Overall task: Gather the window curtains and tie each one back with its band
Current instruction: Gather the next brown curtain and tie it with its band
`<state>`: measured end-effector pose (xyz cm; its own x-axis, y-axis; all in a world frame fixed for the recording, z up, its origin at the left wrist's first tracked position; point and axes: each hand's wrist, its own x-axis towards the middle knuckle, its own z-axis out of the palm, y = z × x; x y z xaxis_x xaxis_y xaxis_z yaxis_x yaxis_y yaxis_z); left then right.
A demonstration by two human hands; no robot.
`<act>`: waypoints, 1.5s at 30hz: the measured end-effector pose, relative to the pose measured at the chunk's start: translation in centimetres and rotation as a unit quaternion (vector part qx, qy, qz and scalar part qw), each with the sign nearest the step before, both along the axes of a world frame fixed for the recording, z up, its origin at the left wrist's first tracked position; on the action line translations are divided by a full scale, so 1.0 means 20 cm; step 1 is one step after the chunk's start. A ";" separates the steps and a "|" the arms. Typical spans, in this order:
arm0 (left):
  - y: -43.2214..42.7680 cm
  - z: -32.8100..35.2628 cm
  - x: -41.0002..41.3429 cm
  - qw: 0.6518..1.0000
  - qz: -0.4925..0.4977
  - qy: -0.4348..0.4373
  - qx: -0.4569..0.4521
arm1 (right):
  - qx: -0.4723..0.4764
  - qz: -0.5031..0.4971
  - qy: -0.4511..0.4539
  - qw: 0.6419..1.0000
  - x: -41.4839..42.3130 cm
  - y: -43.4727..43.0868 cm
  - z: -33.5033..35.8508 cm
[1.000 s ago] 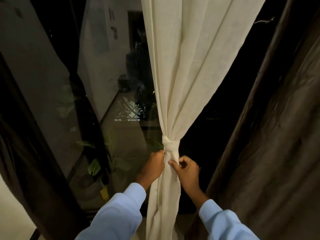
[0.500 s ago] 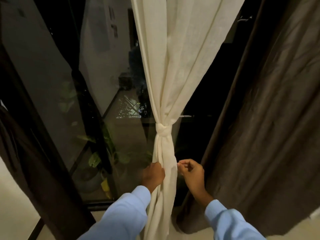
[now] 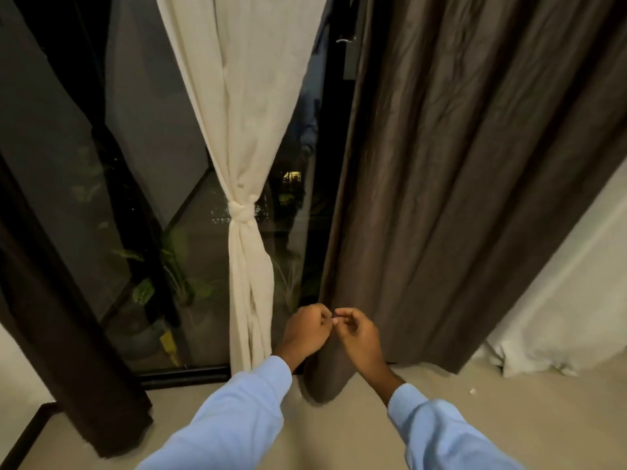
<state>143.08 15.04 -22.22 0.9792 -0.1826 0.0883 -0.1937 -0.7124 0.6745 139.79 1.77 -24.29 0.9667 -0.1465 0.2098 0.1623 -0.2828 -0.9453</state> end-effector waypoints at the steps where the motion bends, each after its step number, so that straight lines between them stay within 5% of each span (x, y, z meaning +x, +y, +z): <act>1: -0.05 0.01 -0.02 1.000 -0.004 -0.006 -0.009 | -0.004 -0.001 0.001 1.000 -0.03 -0.05 0.01; 9: -0.38 0.07 -0.06 0.997 -0.026 -0.064 -0.028 | -0.013 -0.016 -0.008 1.000 -0.10 -0.41 0.11; 19: -0.67 0.27 0.45 0.989 -0.002 -0.138 -0.052 | -0.011 -0.017 -0.039 0.999 0.28 -0.69 0.33; 32: -0.62 0.97 1.15 0.911 0.088 -0.389 -0.106 | -0.013 0.013 -0.150 0.988 1.00 -0.77 0.85; 45: -0.81 1.77 1.30 0.898 0.143 -0.394 -0.136 | 0.005 0.104 -0.297 0.949 1.33 -0.88 1.67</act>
<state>169.04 -1.22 13.11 0.5970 0.1997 0.7770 -0.5218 -0.6390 0.5652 166.41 -15.76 9.14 0.6862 0.0298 0.7268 0.7192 -0.1767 -0.6719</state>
